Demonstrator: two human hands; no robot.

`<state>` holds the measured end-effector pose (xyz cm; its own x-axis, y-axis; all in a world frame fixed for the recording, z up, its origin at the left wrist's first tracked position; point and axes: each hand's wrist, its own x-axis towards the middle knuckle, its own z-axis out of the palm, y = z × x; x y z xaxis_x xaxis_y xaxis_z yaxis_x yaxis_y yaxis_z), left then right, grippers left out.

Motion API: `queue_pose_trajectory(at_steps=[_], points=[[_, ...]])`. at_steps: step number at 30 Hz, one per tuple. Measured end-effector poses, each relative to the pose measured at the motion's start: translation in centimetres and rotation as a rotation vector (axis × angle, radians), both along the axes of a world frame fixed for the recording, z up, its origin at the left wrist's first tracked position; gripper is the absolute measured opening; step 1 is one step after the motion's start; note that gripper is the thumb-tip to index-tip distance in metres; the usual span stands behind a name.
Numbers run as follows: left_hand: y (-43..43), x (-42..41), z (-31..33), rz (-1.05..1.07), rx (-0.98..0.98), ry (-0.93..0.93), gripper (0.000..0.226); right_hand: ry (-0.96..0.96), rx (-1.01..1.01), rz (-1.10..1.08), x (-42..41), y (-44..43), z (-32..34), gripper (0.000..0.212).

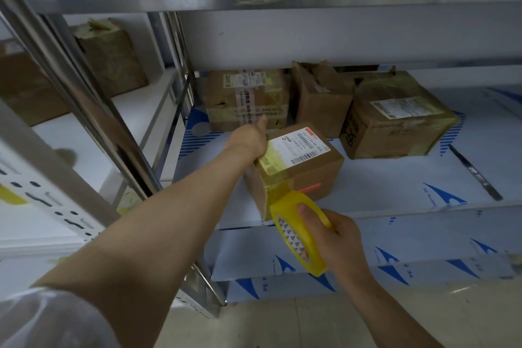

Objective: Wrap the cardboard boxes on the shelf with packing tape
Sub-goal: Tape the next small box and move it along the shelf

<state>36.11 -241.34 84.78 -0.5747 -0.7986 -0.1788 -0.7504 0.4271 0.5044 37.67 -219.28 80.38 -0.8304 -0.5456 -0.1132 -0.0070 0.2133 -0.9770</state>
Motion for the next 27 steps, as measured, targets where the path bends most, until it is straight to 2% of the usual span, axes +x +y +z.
queue_pose_trajectory(at_steps=[2,4,8,11,14,17,20,22,24,27], points=[[1.9,0.2,0.7,-0.154,-0.311,-0.268,0.085,0.003,0.011,-0.006,-0.2,0.0,-0.1,0.054],[3.5,0.2,0.1,-0.212,-0.346,-0.328,0.104,0.016,0.028,0.002,-0.4,-0.2,-0.3,0.058],[3.7,0.1,0.1,-0.208,-0.298,-0.311,0.101,0.043,0.062,0.009,-0.4,-0.5,-0.3,0.058],[5.3,0.1,0.3,-0.214,-0.388,-0.405,0.1,0.046,0.067,-0.001,-0.5,-0.5,-0.3,0.06],[7.4,0.0,-0.7,-0.257,-0.339,-0.301,0.1,0.026,0.064,-0.014,-0.5,-0.8,-0.2,0.058],[6.4,0.0,-0.2,-0.267,-0.253,-0.277,0.103,0.032,0.07,-0.016,-0.5,-0.8,-0.3,0.056],[3.9,0.4,0.3,-0.182,-0.234,-0.251,0.102,0.025,0.062,-0.008,-0.5,-0.6,-0.4,0.052],[3.1,0.7,-0.3,-0.115,-0.255,-0.207,0.088,0.005,0.062,-0.004,-0.5,-0.7,-0.5,0.048],[2.4,0.7,-0.7,-0.08,-0.216,-0.117,0.07,-0.012,0.058,0.0,-0.4,-0.8,-0.7,0.055],[1.0,1.1,-0.8,-0.056,-0.041,0.158,0.045,-0.033,0.048,0.003,-0.4,-0.8,-0.5,0.058]])
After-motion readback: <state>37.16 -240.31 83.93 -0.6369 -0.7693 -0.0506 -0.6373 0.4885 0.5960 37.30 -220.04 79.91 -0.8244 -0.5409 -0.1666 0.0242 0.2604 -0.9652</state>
